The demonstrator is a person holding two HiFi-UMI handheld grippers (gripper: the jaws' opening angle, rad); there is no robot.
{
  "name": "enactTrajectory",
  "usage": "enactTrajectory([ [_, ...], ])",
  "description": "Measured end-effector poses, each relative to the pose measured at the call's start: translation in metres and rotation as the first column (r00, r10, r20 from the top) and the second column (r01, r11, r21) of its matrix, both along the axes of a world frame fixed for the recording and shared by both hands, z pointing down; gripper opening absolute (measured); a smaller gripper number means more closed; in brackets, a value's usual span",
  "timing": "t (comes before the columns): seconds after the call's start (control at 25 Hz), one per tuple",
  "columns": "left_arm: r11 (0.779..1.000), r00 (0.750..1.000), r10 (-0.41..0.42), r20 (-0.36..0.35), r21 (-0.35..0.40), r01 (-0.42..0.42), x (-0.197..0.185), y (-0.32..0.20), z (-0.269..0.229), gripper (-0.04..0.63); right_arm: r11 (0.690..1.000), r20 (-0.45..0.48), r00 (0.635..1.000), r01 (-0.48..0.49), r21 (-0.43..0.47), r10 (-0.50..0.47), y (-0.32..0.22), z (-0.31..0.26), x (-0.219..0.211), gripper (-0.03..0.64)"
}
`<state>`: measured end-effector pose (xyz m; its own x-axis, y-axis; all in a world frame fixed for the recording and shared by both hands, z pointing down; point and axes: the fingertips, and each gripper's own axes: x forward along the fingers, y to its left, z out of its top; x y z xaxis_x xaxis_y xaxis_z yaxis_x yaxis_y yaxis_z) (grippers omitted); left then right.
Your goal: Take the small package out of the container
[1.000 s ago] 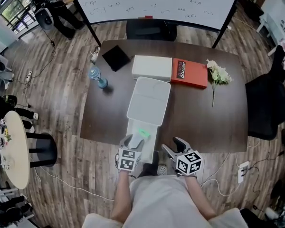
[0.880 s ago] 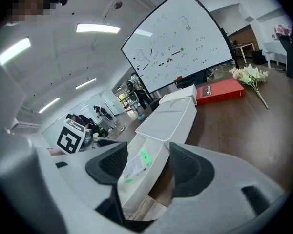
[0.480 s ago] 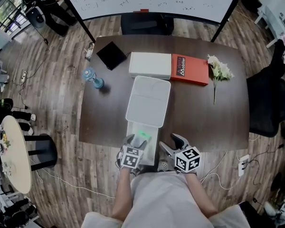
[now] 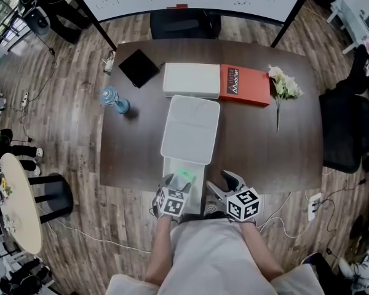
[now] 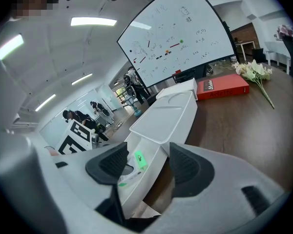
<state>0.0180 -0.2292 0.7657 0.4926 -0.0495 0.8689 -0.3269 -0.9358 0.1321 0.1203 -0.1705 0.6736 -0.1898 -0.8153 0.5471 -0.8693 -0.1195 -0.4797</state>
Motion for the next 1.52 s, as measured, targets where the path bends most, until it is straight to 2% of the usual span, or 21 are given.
enactTrajectory([
  [0.48, 0.997, 0.992, 0.074, 0.103, -0.003, -0.074, -0.003, 0.006, 0.016, 0.302, 1.0, -0.003, 1.0, 0.001, 0.014, -0.001, -0.007, -0.001, -0.007, 0.273],
  [0.8, 0.996, 0.981, 0.09, 0.17, 0.007, -0.092, 0.0, 0.009, 0.027, 0.309, 1.0, -0.009, 1.0, -0.02, 0.01, 0.02, 0.01, -0.003, 0.018, 0.273],
  [1.0, 0.996, 0.98, 0.086, 0.182, 0.012, -0.089, 0.004, 0.01, 0.029, 0.31, 1.0, -0.01, 1.0, -0.024, 0.0, 0.024, 0.016, -0.004, 0.029, 0.273],
  [1.52, 0.998, 0.984, 0.05, 0.174, 0.029, -0.056, 0.004, 0.008, 0.027, 0.308, 0.998, -0.035, 0.997, 0.064, 0.011, -0.063, 0.02, -0.014, 0.029, 0.27],
])
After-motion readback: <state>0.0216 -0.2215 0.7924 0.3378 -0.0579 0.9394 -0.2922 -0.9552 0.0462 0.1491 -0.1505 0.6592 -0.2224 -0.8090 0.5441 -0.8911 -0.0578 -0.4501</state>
